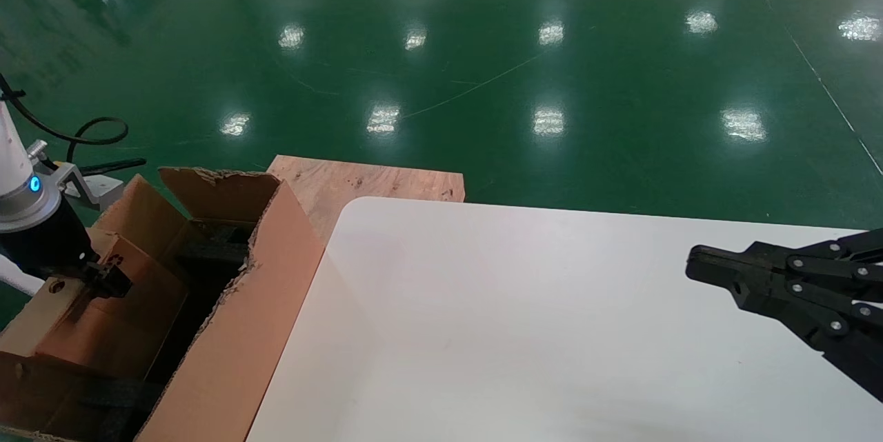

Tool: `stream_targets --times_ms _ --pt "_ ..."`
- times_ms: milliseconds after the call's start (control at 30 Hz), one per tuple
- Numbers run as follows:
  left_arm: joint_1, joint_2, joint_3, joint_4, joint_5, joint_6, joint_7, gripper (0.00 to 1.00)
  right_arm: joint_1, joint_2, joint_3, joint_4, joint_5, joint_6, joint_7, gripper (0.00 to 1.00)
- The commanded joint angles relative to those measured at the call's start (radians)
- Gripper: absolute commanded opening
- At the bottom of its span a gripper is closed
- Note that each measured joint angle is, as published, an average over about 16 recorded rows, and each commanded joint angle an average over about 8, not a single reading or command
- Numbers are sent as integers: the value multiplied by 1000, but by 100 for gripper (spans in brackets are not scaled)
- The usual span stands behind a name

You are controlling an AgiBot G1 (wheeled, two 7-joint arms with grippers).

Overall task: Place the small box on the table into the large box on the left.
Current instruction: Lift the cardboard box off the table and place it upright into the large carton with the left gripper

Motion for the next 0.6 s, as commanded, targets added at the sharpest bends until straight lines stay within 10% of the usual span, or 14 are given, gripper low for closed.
stream_targets --times_ms 33,267,500,600 --pt "14 -2 0 1 0 -7 -6 0 0 0 0 0 0 0 0 0" --pt "42 -7 1 6 1 -40 -26 5 0 0 0 0 0 0 0 0" --pt "51 -10 -1 6 -1 -48 -32 91 0 0 0 0 0 0 0 0" --pt "53 -10 -1 6 -2 -49 -33 100 0 0 0 0 0 0 0 0"
